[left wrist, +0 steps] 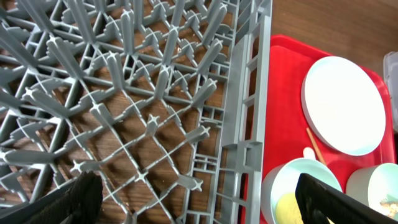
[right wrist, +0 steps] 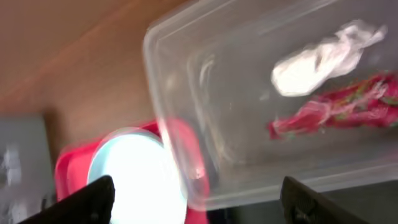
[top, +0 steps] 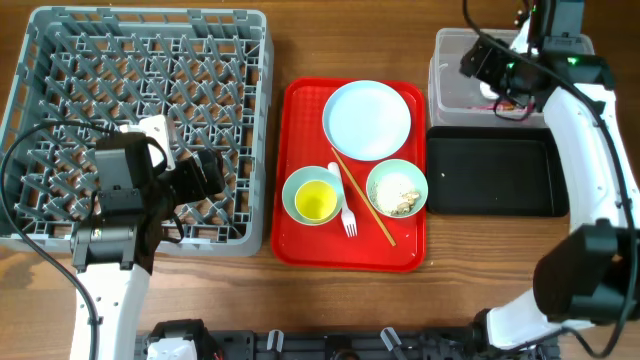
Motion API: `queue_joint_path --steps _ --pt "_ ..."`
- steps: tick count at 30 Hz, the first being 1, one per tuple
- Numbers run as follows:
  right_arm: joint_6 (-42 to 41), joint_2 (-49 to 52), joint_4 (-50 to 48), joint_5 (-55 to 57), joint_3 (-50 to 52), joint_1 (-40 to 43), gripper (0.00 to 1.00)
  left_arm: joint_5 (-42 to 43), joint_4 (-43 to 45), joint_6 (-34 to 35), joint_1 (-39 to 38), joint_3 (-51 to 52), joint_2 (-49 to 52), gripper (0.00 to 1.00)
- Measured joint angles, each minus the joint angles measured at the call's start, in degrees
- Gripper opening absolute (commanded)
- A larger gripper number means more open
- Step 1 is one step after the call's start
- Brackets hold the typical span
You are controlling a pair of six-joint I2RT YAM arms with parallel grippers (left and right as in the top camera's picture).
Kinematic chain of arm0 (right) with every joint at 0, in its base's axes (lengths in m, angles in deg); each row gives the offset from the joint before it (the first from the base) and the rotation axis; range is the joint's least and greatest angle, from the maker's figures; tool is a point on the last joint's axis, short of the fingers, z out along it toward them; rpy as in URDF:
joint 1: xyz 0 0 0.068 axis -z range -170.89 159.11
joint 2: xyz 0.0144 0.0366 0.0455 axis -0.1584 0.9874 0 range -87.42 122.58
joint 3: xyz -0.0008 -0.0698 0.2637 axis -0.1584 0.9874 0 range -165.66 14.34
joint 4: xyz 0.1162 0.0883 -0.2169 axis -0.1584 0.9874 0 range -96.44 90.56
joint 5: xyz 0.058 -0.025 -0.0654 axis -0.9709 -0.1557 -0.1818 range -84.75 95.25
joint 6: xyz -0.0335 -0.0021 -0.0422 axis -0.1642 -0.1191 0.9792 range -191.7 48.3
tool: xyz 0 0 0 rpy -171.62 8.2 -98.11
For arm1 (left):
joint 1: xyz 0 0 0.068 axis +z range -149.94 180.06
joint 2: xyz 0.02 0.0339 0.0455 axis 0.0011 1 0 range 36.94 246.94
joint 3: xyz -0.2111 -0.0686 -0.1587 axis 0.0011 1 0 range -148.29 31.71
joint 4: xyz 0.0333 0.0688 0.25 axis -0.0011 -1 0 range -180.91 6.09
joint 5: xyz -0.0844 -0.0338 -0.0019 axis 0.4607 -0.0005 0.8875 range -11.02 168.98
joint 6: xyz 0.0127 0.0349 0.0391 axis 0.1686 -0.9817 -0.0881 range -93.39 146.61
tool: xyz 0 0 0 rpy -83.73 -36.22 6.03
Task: Sort waste into correct bins and load items into the dishwasher rack
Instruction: 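Grasp the light-blue rice bowl with the right gripper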
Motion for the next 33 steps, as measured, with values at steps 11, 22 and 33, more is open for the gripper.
queue_joint_path --steps 11,22,33 --pt "4.24 -7.96 17.92 -2.73 5.46 -16.48 0.68 0.00 -0.02 0.00 0.00 -0.02 0.04 1.00" --pt "-4.24 -6.29 2.16 5.40 21.42 -33.75 0.55 0.00 -0.37 0.00 0.00 -0.02 0.11 1.00" --pt "-10.43 3.43 -3.13 9.25 22.53 -35.98 0.22 0.00 -0.55 0.00 0.00 -0.02 0.11 1.00"
